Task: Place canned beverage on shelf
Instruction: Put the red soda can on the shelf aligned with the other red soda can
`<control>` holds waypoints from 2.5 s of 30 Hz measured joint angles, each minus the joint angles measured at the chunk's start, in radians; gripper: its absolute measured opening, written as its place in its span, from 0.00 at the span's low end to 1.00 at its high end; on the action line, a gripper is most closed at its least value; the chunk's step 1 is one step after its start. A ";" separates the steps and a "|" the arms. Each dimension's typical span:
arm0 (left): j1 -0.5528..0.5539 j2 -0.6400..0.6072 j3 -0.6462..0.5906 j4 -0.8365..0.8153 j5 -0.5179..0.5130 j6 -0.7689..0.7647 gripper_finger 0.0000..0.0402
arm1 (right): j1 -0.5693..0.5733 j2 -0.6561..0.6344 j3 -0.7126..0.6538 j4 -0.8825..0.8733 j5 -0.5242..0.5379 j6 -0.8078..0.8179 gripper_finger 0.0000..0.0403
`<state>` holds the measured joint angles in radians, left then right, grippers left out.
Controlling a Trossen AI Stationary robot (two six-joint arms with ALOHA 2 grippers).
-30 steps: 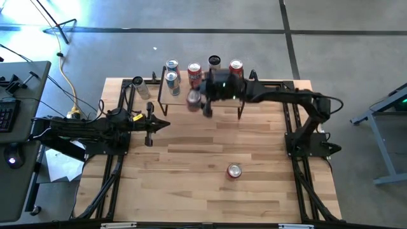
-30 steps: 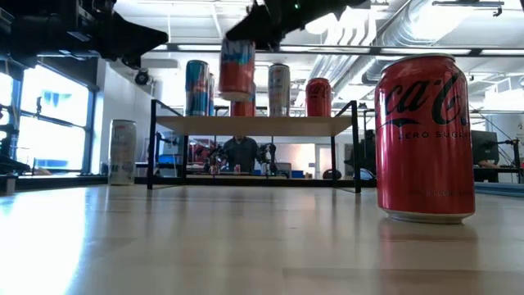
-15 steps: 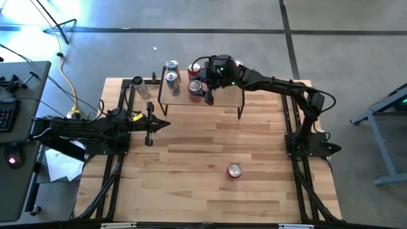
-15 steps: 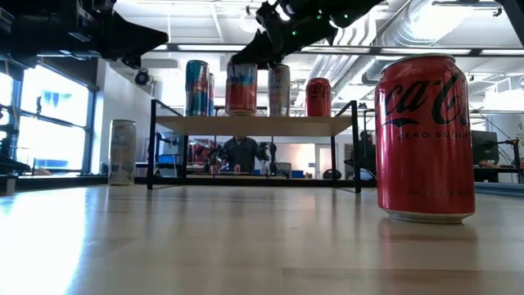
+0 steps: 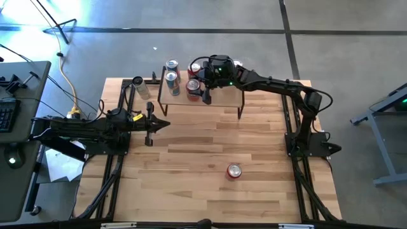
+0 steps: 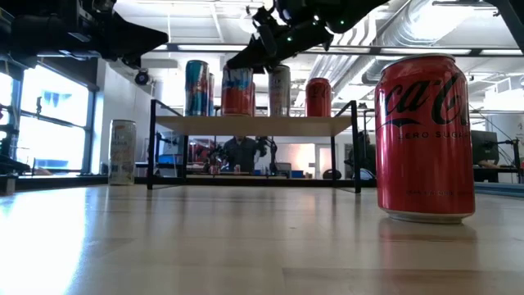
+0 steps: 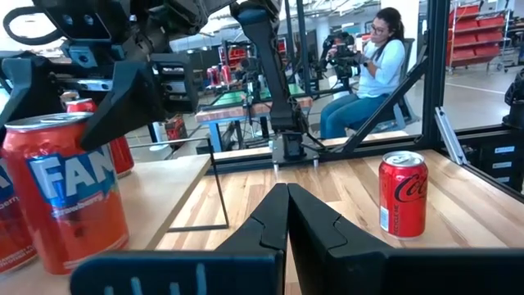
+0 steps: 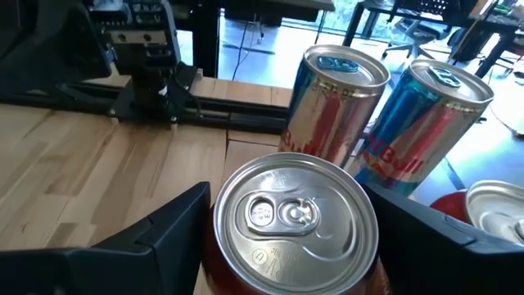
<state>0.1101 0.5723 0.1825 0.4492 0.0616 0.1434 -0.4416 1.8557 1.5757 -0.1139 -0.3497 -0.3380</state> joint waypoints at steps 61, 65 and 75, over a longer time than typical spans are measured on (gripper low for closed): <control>0.000 0.000 0.000 -0.012 0.003 -0.010 0.00 | 0.014 0.003 0.015 0.005 0.113 -0.004 0.75; 0.000 0.000 0.000 -0.012 0.003 -0.010 0.00 | 0.014 0.003 0.015 -0.001 0.113 -0.003 0.80; 0.000 0.000 0.000 -0.013 0.003 -0.012 0.00 | 0.014 0.003 0.015 0.028 0.136 0.023 0.89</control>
<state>0.1101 0.5720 0.1822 0.4366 0.0643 0.1316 -0.4278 1.8587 1.5906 -0.0862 -0.2138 -0.3154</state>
